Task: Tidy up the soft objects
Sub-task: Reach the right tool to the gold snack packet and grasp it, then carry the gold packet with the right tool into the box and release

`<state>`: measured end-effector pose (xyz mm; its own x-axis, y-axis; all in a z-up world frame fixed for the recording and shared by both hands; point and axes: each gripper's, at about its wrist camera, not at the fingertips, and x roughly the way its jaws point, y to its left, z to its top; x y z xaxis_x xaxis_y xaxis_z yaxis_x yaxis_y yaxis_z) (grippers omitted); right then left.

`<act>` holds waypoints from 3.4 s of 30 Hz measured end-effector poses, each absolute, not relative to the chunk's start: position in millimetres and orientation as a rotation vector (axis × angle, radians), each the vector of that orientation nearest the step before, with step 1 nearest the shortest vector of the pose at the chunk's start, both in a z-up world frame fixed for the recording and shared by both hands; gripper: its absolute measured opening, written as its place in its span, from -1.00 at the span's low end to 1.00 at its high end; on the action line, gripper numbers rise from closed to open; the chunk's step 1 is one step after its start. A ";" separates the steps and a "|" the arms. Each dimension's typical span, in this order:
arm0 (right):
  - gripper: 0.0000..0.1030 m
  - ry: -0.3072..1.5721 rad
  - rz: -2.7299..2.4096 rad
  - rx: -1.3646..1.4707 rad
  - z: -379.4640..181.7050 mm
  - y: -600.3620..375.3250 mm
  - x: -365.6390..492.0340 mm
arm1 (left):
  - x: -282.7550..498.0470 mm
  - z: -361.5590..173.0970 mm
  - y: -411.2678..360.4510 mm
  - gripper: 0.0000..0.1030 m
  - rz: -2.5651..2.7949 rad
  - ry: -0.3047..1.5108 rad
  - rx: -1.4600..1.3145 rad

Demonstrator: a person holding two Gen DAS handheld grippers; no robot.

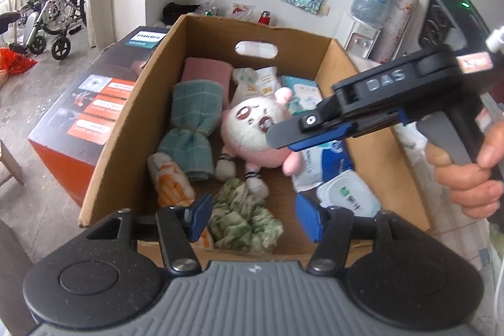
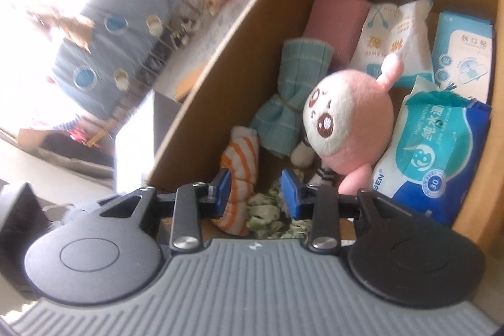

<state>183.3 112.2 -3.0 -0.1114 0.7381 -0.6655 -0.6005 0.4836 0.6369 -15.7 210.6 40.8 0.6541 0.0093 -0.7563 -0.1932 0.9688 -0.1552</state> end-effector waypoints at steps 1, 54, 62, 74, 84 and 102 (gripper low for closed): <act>-0.25 1.221 1.142 0.164 1.1 104.8 182.4 | -14.1 42.9 207.7 0.26 0.108 0.841 -0.233; -0.35 1.034 0.346 1.079 -156.6 -260.3 340.3 | 345.0 -63.6 -94.7 0.04 -0.408 1.182 0.256; -0.35 0.946 0.399 1.085 -113.1 -257.2 325.7 | 314.3 2.2 -92.7 0.04 -0.450 1.028 0.232; -0.33 0.841 0.712 0.897 2.9 -181.8 265.6 | 198.9 107.1 1.6 0.04 -0.335 0.816 0.245; -0.31 1.085 0.943 0.645 2.3 -23.7 219.0 | 106.4 81.9 144.0 0.04 -0.138 0.933 -0.022; -0.15 1.097 0.873 0.432 -3.8 20.5 194.9 | 91.1 -17.3 233.1 0.07 0.016 1.282 -0.432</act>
